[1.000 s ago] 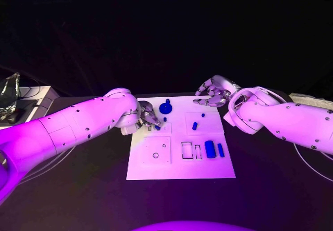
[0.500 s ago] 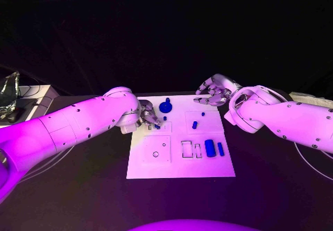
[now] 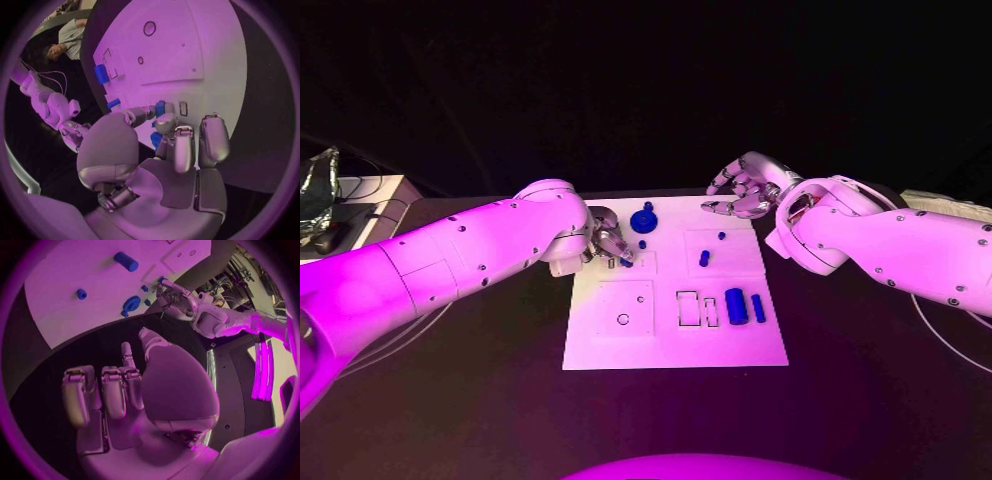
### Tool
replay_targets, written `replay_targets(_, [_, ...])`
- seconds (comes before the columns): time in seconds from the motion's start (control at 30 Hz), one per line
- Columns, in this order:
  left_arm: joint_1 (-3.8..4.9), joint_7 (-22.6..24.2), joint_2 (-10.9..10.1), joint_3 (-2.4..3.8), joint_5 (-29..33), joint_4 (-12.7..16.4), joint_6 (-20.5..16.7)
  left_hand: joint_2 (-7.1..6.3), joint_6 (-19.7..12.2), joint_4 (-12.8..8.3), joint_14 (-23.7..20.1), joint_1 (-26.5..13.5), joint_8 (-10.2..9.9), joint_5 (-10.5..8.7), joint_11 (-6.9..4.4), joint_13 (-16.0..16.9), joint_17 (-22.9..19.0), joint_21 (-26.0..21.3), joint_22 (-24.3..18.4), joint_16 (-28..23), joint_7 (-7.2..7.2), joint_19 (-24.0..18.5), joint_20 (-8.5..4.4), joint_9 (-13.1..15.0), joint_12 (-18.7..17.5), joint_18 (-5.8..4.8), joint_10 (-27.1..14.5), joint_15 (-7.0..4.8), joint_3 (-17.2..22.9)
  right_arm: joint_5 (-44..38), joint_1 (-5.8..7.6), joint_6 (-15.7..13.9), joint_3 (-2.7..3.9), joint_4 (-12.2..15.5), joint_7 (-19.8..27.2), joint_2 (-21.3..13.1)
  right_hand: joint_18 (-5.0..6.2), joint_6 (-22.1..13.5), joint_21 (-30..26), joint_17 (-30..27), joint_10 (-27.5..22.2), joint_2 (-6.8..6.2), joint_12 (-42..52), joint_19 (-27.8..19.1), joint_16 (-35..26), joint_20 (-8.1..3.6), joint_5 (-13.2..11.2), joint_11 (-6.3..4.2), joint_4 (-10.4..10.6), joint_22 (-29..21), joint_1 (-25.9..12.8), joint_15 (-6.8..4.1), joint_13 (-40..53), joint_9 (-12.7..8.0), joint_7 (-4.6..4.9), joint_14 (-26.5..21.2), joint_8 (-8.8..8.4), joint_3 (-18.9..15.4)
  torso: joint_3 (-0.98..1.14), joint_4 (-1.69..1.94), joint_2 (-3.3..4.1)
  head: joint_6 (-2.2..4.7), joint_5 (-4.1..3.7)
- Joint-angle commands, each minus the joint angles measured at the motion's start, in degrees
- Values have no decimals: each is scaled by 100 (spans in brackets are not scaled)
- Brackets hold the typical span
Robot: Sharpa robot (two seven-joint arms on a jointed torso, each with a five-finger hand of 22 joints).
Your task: Assemble the parts on the task board
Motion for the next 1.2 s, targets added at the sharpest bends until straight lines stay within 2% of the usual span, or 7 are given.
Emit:
replay_targets(0.03, [-13,-24,4,-14,-57,20,168,89,514,-502,595,47,175,14,-34,-5,1507,24,5,17,-483,44,-13,1632,-31,-41,60,-39,468,-59,-2,76,1,6,13,1,-45,-26,-29,1509,601,-4,12,535,24,-3,-4,4,16,1408,-32,-8,1509,5,7,609,-7,-16,1,-1,2,-8,5])
replay_targets(0.63, [-13,-27,51,-17,-60,-48,253,86,517,-492,587,33,149,-8,-31,-46,1481,18,-6,3,-478,40,-19,1637,-57,-39,58,-42,421,-59,-2,90,1,13,4,4,-45,-26,-29,1509,601,-4,12,535,24,-3,-4,4,16,1408,-32,-8,1509,5,7,609,-7,-16,6,-10,1,-38,11])
replay_targets(0.73, [-13,-29,83,-28,-60,-81,304,97,538,-442,588,-9,122,-44,-31,-77,1484,13,-7,4,-480,43,-23,1649,-72,-40,67,-41,316,-59,-2,94,1,16,3,2,-45,-26,-29,1509,601,-4,12,535,24,-3,-4,4,16,1408,-32,-8,1509,5,7,609,-7,-16,7,-9,2,-51,9])
replay_targets(0.77, [-13,-29,93,-34,-60,-91,316,102,563,-412,589,-32,118,-47,-33,157,1487,14,0,6,-487,48,-24,1655,71,-42,144,-43,263,-59,-2,95,1,16,3,1,-43,-33,-39,1509,594,-3,5,531,24,-3,3,3,12,1402,-57,-7,1502,15,6,609,-6,-27,8,-11,3,-53,9])
replay_targets(0.93, [-14,-30,134,-68,-56,-141,335,84,604,-312,585,-110,87,-61,-43,158,1471,12,7,-3,-499,57,-33,1670,80,-44,151,-51,84,-59,-2,96,1,18,4,-1,-43,-33,-39,1509,594,-3,5,531,24,-3,3,3,12,1402,-57,-7,1502,15,6,609,-6,-27,8,-15,1,-65,2])
replay_targets(1.03, [-15,-29,151,-84,-53,-161,333,74,637,-151,581,-205,44,-77,-52,172,1457,0,-6,-11,-512,56,-43,1693,101,-41,153,-60,-173,-59,-2,96,1,19,4,-3,-43,-33,-39,1509,594,-3,5,531,24,-3,3,3,12,1402,-57,-7,1502,15,6,609,-6,-27,10,-7,1,-62,-5])
replay_targets(1.2, [-15,-28,161,-95,-52,-171,325,74,640,-138,578,-209,41,-77,-52,165,1449,1,-4,-16,-514,58,-44,1696,98,-42,150,-61,-195,-59,-2,93,1,20,4,-5,-42,-36,-40,1509,584,-3,-6,531,24,-2,4,3,11,1401,-61,-7,1492,18,6,609,-6,-29,6,-2,-2,-66,-13])
